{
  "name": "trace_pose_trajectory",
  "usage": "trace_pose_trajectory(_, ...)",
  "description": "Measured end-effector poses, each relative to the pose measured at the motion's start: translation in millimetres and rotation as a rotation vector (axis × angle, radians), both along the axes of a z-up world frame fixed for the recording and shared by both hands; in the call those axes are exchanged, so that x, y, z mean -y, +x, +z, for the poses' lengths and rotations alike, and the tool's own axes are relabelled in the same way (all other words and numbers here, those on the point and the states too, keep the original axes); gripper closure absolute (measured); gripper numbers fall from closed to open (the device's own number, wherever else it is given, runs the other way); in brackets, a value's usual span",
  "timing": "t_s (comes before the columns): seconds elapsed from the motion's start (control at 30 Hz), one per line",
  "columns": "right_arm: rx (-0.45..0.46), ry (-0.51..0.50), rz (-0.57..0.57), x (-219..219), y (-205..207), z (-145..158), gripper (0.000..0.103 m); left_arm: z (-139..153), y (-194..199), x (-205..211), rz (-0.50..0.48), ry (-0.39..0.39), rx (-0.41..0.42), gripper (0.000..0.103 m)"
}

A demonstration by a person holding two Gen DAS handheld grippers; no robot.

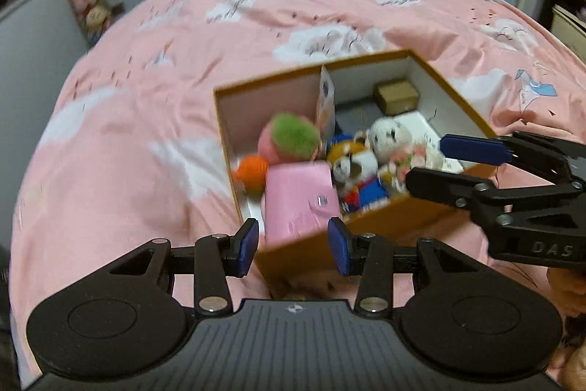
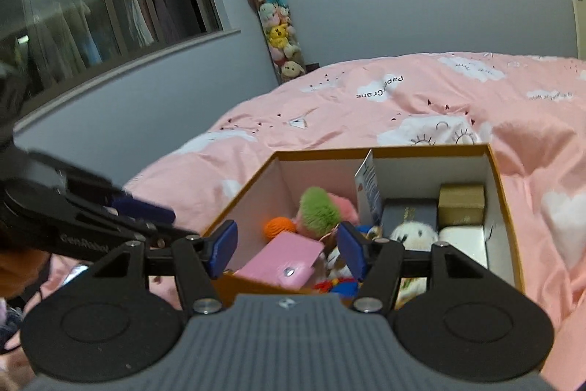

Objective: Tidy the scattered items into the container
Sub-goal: 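Move both grippers out of the box down toward the items beside it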

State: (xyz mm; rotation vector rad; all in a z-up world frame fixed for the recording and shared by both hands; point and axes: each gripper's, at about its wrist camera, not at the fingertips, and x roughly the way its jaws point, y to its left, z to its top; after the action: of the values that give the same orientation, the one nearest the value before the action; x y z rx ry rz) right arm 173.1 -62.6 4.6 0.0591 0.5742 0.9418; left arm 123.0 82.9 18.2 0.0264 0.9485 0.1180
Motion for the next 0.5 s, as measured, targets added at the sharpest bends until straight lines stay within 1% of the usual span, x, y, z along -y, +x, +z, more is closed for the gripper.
trace_pose_trajectory(0.1,-0.022,0.010,-0.008,9.6,-9.7,-8.7,0.038,-12.6,-12.1,4.9,0.048,-0.043,-0.049,0.054)
trace_pose_trajectory(0.2,-0.035,-0.029,-0.033,14.0,-17.7,-22.3,0.038,-28.4,-20.0,7.8,0.087,-0.133,-0.107,0.054)
trace_pose_trajectory(0.23,-0.045,-0.045,-0.046,14.9,-19.5,-27.8,0.038,-33.9,-20.9,8.2,0.105,-0.152,-0.124,0.054)
trace_pose_trajectory(0.4,-0.130,-0.080,-0.081,19.4,-19.3,-50.9,0.038,-54.2,-22.7,1.9,0.261,-0.209,-0.179,0.053)
trace_pose_trajectory(0.5,-0.137,-0.092,-0.085,20.2,-20.9,-56.4,0.038,-61.1,-22.0,-5.2,0.335,-0.239,-0.193,0.051)
